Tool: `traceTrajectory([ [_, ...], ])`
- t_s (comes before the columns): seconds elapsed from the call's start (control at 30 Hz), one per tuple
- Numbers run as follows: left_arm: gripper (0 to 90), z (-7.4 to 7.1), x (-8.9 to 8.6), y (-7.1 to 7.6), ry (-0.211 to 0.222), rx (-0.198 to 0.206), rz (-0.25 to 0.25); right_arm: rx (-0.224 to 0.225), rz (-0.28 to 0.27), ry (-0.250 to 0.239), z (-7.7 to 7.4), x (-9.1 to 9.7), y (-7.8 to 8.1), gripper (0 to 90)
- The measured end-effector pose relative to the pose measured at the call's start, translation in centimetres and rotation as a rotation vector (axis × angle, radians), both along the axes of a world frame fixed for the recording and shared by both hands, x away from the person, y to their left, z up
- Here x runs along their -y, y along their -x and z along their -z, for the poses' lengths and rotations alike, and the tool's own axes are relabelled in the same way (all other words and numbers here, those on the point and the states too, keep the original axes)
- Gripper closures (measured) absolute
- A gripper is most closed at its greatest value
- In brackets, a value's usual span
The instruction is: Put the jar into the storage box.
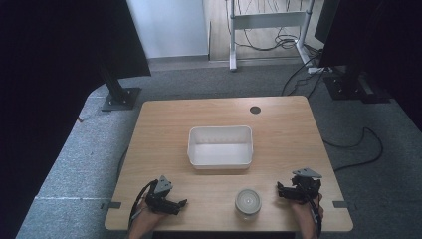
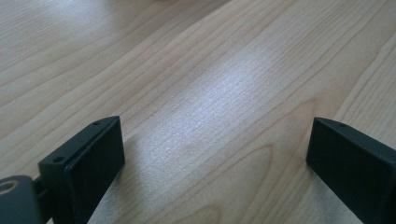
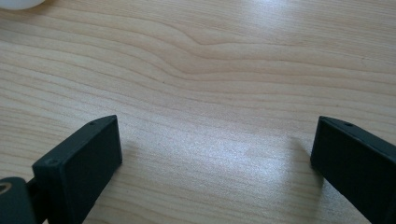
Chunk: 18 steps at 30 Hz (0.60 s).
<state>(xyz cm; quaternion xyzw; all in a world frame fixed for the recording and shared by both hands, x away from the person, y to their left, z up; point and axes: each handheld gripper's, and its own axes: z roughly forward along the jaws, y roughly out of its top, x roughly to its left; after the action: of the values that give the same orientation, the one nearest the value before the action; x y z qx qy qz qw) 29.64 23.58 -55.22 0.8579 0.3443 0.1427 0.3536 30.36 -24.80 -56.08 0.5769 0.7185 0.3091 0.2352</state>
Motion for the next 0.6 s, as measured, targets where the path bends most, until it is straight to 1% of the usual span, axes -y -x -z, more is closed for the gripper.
traceTrajectory([
  [0.13,4.0,-0.06,-0.03,0.16,0.011,-0.002,0.003,0.000,0.000,0.000,0.00,0.00,0.00,1.3],
  [0.33,4.3,-0.38,0.11,0.56,0.028,0.008,0.012,0.000,0.000,0.000,0.00,0.00,0.00,1.3],
  [0.6,4.7,-0.91,0.63,1.03,0.048,0.019,0.052,0.000,0.000,0.000,0.00,0.00,-0.01,1.3],
])
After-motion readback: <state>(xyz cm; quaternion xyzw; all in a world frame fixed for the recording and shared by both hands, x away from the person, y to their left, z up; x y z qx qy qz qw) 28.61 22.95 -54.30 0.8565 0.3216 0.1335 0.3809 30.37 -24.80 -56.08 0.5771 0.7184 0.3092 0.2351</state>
